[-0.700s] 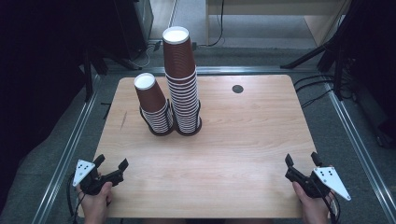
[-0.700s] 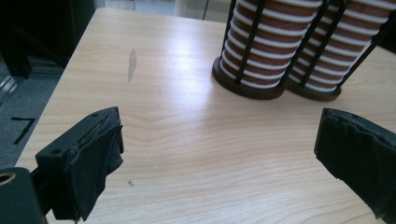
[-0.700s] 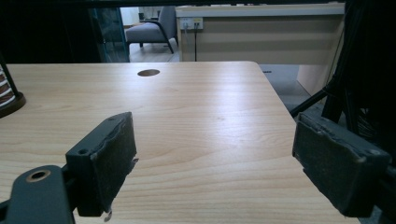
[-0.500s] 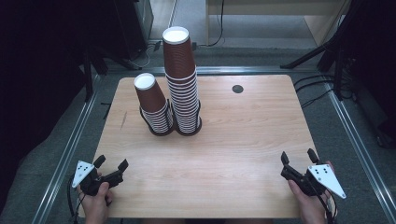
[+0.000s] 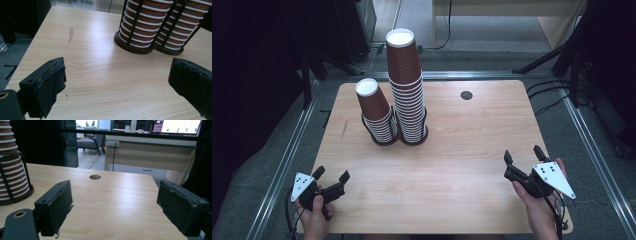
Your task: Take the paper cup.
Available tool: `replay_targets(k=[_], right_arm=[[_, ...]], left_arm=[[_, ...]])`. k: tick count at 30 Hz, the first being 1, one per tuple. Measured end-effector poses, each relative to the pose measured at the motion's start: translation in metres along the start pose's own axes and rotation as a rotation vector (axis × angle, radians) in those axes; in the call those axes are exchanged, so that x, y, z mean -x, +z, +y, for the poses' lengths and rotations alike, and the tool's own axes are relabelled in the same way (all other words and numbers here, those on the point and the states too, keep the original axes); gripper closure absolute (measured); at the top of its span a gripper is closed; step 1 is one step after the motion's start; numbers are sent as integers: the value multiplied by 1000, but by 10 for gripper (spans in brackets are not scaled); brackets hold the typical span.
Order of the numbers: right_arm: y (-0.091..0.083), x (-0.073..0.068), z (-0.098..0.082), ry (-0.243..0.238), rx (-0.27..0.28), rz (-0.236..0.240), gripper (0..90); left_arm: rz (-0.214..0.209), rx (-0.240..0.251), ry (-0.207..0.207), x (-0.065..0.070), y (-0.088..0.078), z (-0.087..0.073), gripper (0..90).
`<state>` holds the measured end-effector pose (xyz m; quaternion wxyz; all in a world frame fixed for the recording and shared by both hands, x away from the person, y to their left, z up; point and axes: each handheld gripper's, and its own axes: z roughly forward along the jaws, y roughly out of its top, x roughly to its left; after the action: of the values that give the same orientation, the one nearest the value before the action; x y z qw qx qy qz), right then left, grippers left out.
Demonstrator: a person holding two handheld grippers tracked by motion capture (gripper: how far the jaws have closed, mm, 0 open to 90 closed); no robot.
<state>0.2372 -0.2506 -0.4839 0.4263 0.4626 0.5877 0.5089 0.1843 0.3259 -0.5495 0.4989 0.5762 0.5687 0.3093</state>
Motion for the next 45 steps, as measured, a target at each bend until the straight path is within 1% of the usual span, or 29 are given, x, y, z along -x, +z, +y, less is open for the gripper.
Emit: replay_targets(k=[1,2,5,11,12,13,14,15,16,18,19,21,23,24,26,29,30,31,33,35,36,38,40,42,43,45], right_arm=[[4,-4,7,-9,9,8,133],[4,-4,7,-9,9,8,133],[10,-11,19,-5,21,20,133],[15,-16,29,-7,40,21,133],[18,-18,33,0,44,23,133],[18,-18,33,0,44,23,133],[21,-21,37,-6,47,28,134],[22,-23,39,-8,49,31,133],[23,-25,41,-9,53,35,133],[24,-28,44,-12,58,41,133],[25,-30,46,-19,59,47,133],[27,-38,52,-29,71,66,134],[28,-40,53,-32,70,70,134],[30,-44,56,-29,74,81,133],[31,-46,57,-36,77,85,133],[34,-54,62,-36,76,101,133],[37,-60,66,-39,80,111,133],[37,-60,66,-39,80,111,133],[40,-65,69,-40,84,120,133],[43,-70,73,-36,88,127,134],[45,-72,75,-26,87,133,133],[49,-76,77,-26,88,132,133],[53,-80,78,-25,90,129,133],[58,-85,79,-24,89,126,133],[62,-91,80,-31,88,130,133],[64,-93,80,-34,87,128,133]], left_arm=[[-2,0,-1,0,0,0,19],[-1,-1,0,0,0,0,19],[2,-4,8,1,1,0,19],[13,0,12,3,1,-1,19],[15,2,12,3,1,-1,19],[16,4,9,2,0,-1,19],[20,10,-6,1,0,-1,19],[26,15,-11,0,-1,-1,19],[32,19,-10,0,-1,-1,19],[38,21,-1,1,-1,-1,19],[40,19,10,2,-1,-1,19],[49,13,26,4,0,-1,19],[46,4,52,6,1,-1,19],[44,-1,66,7,2,-1,19],[43,-3,74,8,2,-1,19],[45,-5,72,7,3,-1,19],[44,-7,72,7,3,-1,19],[43,-8,70,7,2,-1,19],[38,-10,67,7,2,-1,19],[24,-10,48,5,2,-1,19],[16,-10,41,4,2,-1,19],[-7,-3,19,2,1,-1,19],[-18,-1,8,1,-1,-1,19],[-20,3,0,1,-1,-1,19],[-17,6,-6,0,-1,-1,19],[-13,5,-7,0,-1,-1,19]])
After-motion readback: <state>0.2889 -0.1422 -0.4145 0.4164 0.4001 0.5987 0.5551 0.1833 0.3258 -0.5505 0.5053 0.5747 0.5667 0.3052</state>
